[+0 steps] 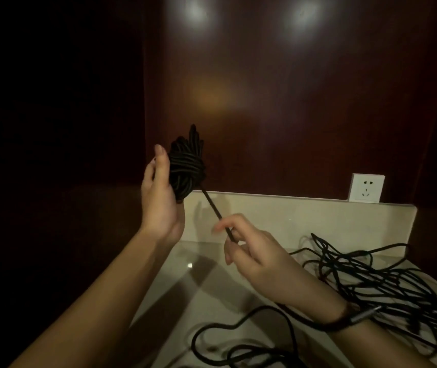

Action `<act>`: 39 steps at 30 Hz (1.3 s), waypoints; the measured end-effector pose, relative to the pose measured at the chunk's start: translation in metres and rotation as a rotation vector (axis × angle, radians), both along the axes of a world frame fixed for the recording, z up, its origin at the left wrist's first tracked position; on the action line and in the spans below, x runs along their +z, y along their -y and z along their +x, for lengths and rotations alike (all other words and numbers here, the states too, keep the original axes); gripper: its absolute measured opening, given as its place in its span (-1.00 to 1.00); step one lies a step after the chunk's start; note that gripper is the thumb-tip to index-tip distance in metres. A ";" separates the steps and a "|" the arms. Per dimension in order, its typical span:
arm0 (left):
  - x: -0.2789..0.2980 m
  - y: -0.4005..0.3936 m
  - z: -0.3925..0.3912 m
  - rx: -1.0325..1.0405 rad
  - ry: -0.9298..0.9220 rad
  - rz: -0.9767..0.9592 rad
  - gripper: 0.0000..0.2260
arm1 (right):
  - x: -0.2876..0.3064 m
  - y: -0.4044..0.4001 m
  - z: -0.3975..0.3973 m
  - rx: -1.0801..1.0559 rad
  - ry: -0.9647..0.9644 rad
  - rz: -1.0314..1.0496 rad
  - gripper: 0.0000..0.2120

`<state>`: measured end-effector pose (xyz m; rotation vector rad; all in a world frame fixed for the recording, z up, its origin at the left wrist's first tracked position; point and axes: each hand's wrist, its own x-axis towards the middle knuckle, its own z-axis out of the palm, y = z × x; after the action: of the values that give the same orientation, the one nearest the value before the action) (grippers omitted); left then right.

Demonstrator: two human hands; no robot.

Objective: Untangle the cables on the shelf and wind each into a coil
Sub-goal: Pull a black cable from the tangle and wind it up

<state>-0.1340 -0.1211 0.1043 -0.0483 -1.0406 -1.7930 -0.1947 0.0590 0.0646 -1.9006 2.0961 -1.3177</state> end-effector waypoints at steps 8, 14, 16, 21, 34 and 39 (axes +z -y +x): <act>-0.016 0.002 0.005 0.567 0.442 -0.748 -0.59 | 0.040 -0.026 0.011 0.500 0.526 0.077 -0.75; -0.011 -0.003 0.022 0.227 0.551 -0.937 -0.70 | 0.040 -0.034 -0.028 0.770 0.883 -0.171 -0.66; -0.007 -0.001 0.025 0.117 0.499 -0.857 -0.79 | 0.035 -0.034 -0.032 0.777 0.998 -0.269 -0.71; -0.006 0.002 0.028 0.157 0.658 -1.039 -0.65 | 0.039 -0.025 -0.017 0.359 0.870 -0.413 -0.59; -0.013 -0.044 0.051 -0.343 0.556 -0.994 -0.58 | 0.054 -0.008 -0.031 0.144 0.859 -0.385 -0.72; -0.017 -0.042 0.055 -0.459 0.420 -0.681 -0.47 | 0.030 -0.007 -0.043 0.234 1.133 -0.476 -0.78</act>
<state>-0.0790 -0.0790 0.0876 -0.3639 -2.0439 -1.7958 -0.2379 0.0662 0.0943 -0.9290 1.0174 -2.1875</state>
